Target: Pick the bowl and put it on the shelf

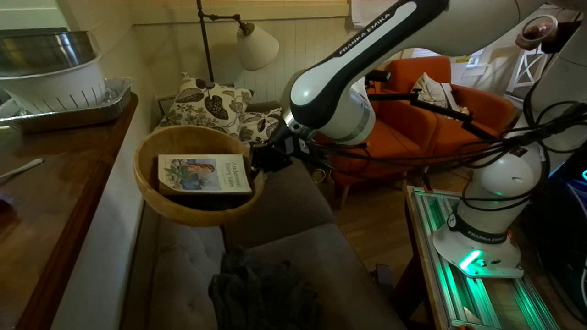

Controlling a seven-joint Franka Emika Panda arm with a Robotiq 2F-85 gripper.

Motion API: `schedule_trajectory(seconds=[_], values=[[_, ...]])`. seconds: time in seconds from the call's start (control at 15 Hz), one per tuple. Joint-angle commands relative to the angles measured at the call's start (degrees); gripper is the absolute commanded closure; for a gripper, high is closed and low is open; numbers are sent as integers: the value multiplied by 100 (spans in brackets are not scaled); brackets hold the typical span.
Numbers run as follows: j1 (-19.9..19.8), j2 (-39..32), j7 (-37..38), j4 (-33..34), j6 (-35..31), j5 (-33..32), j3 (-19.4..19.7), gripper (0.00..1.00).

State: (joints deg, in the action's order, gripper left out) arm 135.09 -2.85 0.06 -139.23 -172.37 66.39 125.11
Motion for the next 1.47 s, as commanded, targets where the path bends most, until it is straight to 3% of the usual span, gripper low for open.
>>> schedule_trajectory(seconds=[0.0, 0.4, 0.87, 1.27, 1.4], values=[[-147, -191, 187, -339, 129, -887, 29, 96], [-317, -195, -126, -594, 394, -1808, 54, 96], [-189, 277, -2304, 43, 646, -865, 81, 96], [-240, 252, -3450, 226, 926, 88, 62, 96], [-243, 180, -3398, 175, 885, 315, 41, 96]])
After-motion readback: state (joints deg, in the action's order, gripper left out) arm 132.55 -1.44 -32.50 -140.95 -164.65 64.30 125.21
